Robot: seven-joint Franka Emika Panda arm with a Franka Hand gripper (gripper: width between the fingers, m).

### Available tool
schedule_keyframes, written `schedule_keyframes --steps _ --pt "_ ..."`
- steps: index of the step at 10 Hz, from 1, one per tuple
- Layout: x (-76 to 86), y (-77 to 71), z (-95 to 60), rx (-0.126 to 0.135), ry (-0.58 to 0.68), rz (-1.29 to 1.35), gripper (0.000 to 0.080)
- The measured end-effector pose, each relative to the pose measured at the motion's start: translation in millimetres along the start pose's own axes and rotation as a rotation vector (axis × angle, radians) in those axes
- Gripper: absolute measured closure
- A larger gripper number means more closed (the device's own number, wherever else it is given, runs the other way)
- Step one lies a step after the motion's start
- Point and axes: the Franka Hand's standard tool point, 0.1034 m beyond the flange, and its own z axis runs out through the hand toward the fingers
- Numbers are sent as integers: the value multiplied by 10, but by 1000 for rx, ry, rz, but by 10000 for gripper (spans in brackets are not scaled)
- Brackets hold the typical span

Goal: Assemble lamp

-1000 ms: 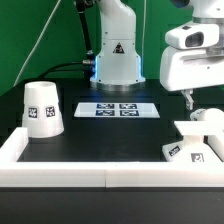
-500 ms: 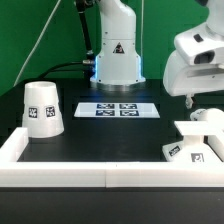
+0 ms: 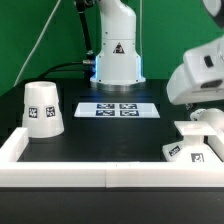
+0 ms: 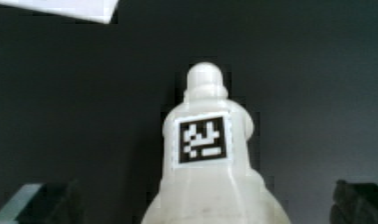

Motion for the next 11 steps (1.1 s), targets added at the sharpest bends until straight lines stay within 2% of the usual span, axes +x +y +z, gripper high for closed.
schedule_keyframes --steps 3,6,9,10,11 --pt "112 -40 75 -2 -4 3 101" --pt "209 -55 212 -1 -1 1 101" --pt "256 -51 284 1 -3 1 101" --pt "258 -46 288 2 -4 2 148" --pt "260 -39 285 3 -4 3 148"
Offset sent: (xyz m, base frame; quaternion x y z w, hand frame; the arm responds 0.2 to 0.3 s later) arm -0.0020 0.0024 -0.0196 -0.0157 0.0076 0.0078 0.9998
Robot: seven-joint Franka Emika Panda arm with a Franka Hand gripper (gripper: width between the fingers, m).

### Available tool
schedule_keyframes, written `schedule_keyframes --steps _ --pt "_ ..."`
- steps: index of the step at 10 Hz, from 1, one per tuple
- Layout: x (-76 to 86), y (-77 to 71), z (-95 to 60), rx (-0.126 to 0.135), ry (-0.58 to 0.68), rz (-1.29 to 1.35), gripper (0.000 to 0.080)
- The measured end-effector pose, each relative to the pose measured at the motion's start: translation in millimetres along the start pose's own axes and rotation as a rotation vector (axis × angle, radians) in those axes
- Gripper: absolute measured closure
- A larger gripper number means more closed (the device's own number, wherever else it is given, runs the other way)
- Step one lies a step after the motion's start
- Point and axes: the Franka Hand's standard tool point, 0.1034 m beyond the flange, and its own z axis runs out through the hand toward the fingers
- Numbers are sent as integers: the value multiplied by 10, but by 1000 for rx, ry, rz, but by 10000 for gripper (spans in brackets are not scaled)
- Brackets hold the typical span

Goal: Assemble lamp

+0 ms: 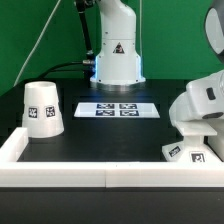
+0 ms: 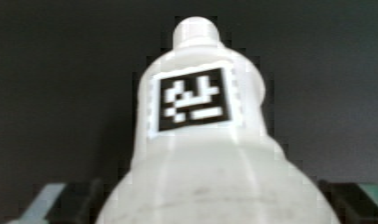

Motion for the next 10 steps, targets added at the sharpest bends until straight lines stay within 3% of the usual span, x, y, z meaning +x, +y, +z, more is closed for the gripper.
schedule_keyframes --steps 1,4,9,10 --pt "-1 7 -2 1 0 1 225" --pt "-99 130 -99 26 -15 -26 225" --pt "-537 391 -655 62 -19 -19 223" --pt "-548 432 -713 67 -2 -19 223"
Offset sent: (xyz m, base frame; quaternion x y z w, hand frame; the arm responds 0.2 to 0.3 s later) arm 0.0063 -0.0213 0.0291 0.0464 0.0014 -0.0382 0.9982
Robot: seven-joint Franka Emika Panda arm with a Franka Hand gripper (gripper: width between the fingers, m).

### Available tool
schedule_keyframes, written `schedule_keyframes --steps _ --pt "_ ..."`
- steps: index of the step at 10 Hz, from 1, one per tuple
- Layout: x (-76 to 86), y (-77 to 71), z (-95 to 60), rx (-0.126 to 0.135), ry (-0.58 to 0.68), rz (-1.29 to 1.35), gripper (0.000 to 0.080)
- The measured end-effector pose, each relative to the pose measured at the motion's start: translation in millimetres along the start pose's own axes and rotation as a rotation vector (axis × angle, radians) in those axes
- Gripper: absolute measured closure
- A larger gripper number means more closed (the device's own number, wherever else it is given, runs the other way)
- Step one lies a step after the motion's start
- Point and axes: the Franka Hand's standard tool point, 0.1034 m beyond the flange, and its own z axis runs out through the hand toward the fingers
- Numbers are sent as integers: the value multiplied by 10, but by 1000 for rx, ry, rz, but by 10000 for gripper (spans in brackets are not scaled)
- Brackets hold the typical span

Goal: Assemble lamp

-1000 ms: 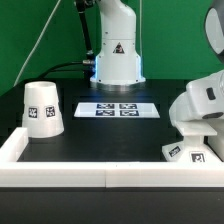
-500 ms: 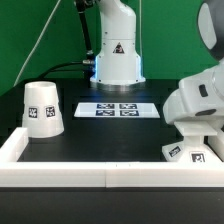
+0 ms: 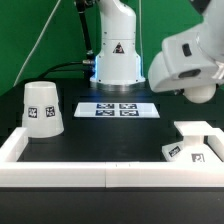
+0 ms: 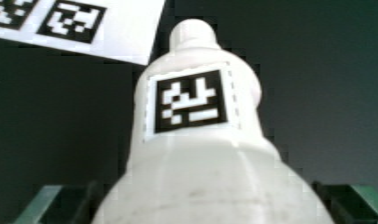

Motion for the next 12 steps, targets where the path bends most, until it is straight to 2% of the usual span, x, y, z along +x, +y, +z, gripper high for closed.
schedule_keyframes --steps 2,4,7,8,9,10,12 --pt "45 -7 11 -2 23 -1 223" --pt "134 11 -85 -7 140 -5 223" --pt "-48 145 -505 -17 356 -20 223" --pt "-16 159 -608 -23 437 -17 223" --pt "36 178 -652 -36 569 -13 223" --pt "7 196 -605 -44 628 -10 223" --pt "125 248 -630 -68 806 -15 223"
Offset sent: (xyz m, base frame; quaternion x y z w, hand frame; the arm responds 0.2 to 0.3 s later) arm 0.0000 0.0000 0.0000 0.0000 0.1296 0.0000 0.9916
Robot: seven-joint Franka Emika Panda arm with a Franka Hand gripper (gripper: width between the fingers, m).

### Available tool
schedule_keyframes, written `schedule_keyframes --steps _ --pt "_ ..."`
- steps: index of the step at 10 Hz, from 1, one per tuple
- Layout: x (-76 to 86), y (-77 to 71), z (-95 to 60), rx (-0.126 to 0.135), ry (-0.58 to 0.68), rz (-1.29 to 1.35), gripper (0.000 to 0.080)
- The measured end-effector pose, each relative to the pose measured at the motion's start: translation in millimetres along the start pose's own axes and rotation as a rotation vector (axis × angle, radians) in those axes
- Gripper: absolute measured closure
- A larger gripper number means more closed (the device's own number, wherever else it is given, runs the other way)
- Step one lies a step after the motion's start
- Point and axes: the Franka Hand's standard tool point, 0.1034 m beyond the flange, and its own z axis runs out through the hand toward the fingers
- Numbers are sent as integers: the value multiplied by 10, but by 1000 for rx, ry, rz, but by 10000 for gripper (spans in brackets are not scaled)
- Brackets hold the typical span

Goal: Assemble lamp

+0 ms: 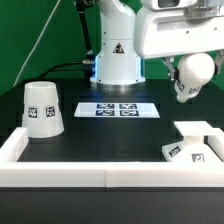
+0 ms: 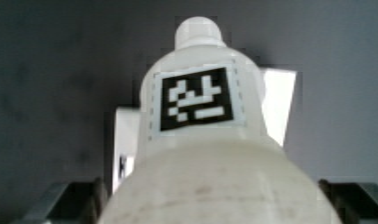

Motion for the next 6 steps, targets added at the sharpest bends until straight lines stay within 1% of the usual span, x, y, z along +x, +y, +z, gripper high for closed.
schedule_keyframes --steps 1,2,3,4,5,6 --pt "34 21 -47 -6 45 -6 223" --pt "114 38 -150 -9 85 -7 223" --pt "212 41 -239 -19 177 -9 223" --pt "227 59 -225 -28 249 -9 223" --pt "213 73 -197 -33 279 -8 223" --pt "208 75 -192 -33 280 -8 223"
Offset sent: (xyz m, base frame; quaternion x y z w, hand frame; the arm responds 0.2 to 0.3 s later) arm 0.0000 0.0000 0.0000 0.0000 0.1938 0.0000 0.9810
